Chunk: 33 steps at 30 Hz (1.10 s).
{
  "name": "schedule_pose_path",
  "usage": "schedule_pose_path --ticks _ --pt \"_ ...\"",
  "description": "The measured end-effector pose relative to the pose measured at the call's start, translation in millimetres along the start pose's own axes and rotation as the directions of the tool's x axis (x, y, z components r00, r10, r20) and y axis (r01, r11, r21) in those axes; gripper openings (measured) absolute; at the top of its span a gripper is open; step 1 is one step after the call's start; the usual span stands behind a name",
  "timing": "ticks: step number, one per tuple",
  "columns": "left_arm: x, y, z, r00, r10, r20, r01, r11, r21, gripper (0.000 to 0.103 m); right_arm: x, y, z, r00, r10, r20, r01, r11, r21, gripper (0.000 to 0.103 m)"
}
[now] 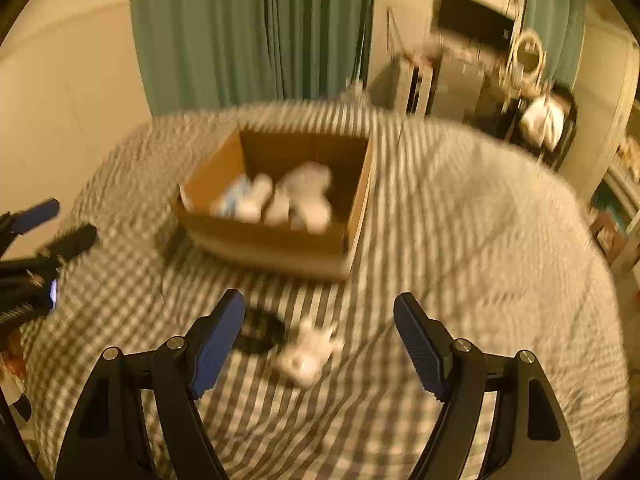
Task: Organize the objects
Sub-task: 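Grasp the black eye mask with the left tool while the right tool grasps the white bear figurine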
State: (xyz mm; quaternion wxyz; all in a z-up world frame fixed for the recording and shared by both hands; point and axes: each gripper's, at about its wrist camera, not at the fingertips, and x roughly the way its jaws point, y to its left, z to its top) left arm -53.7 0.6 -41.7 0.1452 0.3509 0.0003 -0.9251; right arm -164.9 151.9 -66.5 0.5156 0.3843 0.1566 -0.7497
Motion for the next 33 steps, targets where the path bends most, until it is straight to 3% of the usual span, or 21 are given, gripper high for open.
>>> schedule_pose_path --ticks 4,6,12,18,21,22,33 --pt "31 -6 -29 0.999 -0.005 -0.036 0.005 1.000 0.005 0.091 44 1 -30 0.994 -0.013 -0.107 0.014 1.000 0.007 0.077" --pt "52 -8 -48 0.996 -0.012 -0.093 0.013 1.000 0.009 0.091 61 1 -42 0.988 0.014 -0.155 -0.011 1.000 0.022 0.077" --pt "87 -11 -74 0.981 -0.014 -0.193 0.018 1.000 0.019 0.091 84 5 -46 0.970 -0.014 -0.244 0.018 1.000 0.011 0.077" --pt "81 -23 -76 0.982 -0.015 -0.188 0.028 0.998 0.062 0.091 107 5 -45 0.946 -0.002 -0.324 0.012 1.000 0.026 0.077" --pt "79 -26 -76 0.982 -0.023 -0.189 0.035 0.997 0.062 0.091 121 7 -47 0.928 0.026 -0.372 -0.014 0.999 0.035 0.063" --pt "80 -28 -77 0.981 -0.028 -0.191 0.040 0.997 0.062 0.091 124 7 -48 0.925 0.021 -0.379 -0.010 0.999 0.032 0.063" --pt "87 -80 -73 0.975 -0.086 -0.204 0.113 0.986 0.124 0.091 59 -25 -46 0.974 0.029 -0.224 -0.010 0.996 0.085 0.062"
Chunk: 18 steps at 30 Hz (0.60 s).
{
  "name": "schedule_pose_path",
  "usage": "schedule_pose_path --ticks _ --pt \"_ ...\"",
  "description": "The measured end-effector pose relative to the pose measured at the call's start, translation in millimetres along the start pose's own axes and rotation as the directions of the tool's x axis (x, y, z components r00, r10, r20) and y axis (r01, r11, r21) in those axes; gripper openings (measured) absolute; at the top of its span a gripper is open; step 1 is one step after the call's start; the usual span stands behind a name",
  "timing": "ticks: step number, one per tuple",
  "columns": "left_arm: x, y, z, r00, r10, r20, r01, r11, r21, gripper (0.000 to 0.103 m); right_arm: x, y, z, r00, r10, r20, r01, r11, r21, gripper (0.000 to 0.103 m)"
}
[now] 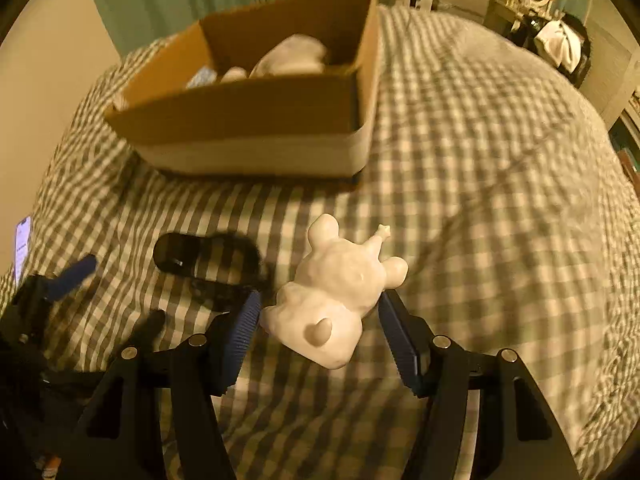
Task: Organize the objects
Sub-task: 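Grasp the black eye mask with the left tool while the right tool grasps the white bear figurine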
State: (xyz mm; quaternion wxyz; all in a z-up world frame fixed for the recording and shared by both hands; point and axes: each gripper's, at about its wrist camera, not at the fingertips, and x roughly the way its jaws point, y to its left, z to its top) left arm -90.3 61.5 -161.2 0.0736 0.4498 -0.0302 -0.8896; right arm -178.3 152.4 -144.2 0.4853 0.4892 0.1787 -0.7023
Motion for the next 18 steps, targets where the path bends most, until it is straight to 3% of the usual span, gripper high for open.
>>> schedule_pose_path --ticks 7,15,18 --pt "22 -34 17 0.999 -0.033 -0.008 0.033 0.999 0.023 0.091 -14 -20 18 0.997 0.055 0.061 -0.056 0.998 0.007 0.062" --pt "61 -33 30 0.997 -0.059 -0.052 0.057 0.997 -0.044 0.091 -17 -35 29 0.994 0.080 0.081 -0.084 0.996 0.041 0.062" --pt "58 -26 30 0.997 -0.072 -0.041 0.069 0.995 -0.070 0.077 -12 -37 28 0.994 0.086 0.066 -0.090 0.995 0.052 0.062"
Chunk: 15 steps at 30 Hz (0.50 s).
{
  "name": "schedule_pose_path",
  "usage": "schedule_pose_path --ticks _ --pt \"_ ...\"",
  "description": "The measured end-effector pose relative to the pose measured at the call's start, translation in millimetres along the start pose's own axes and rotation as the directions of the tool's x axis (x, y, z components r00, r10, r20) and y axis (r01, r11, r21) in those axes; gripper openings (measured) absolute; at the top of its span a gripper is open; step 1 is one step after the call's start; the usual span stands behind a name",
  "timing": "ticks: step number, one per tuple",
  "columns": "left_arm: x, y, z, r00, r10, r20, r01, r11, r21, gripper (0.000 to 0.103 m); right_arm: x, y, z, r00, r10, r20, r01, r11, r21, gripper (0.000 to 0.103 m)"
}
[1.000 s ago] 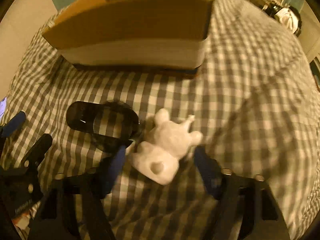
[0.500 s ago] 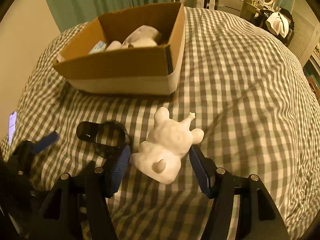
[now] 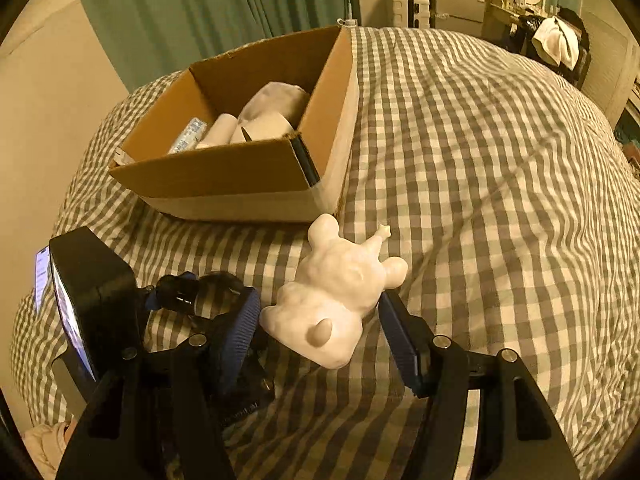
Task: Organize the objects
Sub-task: 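Grasp the black eye mask with the left tool while the right tool grasps the white bear figurine, then lower the eye mask and figurine into the box and open both tools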
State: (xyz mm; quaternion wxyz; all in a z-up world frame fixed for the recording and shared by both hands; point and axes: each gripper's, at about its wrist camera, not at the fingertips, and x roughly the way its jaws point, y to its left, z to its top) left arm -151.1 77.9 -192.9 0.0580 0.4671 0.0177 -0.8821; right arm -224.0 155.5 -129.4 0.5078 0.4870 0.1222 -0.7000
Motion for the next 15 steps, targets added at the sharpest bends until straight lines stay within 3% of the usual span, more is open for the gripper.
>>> schedule_pose_path --ticks 7,15 --pt "-29 16 -2 1.000 -0.003 -0.011 0.002 0.999 -0.034 0.077 -5 9 -2 0.999 -0.041 0.014 0.042 0.999 -0.017 0.062" --pt "-113 43 -3 0.994 0.013 0.110 -0.009 0.999 -0.038 0.077 -66 34 -5 0.990 -0.076 0.119 0.083 0.995 -0.053 0.062"
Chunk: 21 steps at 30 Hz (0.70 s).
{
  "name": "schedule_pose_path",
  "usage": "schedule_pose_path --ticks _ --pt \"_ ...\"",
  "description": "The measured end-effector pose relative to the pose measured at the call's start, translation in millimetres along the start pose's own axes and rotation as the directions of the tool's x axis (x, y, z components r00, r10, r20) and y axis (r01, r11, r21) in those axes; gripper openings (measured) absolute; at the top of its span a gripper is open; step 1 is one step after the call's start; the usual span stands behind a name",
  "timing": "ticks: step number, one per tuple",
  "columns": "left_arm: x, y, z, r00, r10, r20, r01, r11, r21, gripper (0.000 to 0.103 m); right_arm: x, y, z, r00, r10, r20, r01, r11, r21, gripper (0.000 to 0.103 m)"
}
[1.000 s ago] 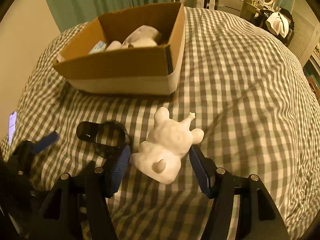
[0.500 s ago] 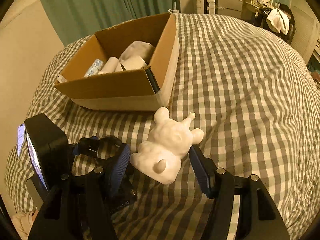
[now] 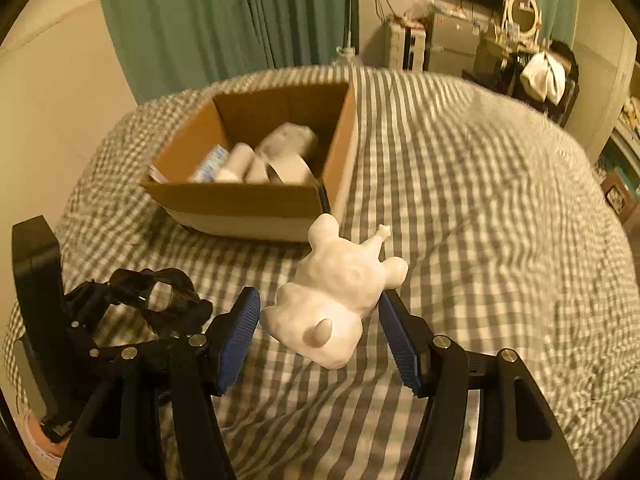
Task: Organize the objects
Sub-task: 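Lower the eye mask and figurine into the box and open both tools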
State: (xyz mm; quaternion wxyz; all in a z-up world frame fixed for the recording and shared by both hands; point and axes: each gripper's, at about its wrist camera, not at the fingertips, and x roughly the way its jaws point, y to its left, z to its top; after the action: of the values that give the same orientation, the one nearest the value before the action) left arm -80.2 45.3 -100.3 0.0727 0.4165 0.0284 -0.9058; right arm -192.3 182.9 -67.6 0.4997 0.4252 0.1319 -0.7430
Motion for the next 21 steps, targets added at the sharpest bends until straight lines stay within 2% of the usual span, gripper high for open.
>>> schedule_pose_path --ticks 6,12,16,21 --pt "-52 14 28 0.998 -0.023 0.065 0.022 1.000 0.006 0.077 -45 25 21 0.998 0.010 0.058 -0.007 0.998 -0.055 0.062" --pt "-84 18 70 0.991 -0.010 0.137 0.006 0.999 0.032 0.077 -71 38 47 0.995 0.041 0.095 -0.032 0.996 -0.085 0.062" --pt "-83 28 96 0.987 0.007 0.158 -0.011 1.000 0.026 0.077 -73 43 69 0.992 0.072 0.105 -0.062 0.993 -0.098 0.062" --pt "-57 40 125 0.988 0.035 0.153 -0.039 0.999 0.023 0.077 -53 46 105 0.991 0.087 0.103 -0.077 0.992 -0.104 0.062"
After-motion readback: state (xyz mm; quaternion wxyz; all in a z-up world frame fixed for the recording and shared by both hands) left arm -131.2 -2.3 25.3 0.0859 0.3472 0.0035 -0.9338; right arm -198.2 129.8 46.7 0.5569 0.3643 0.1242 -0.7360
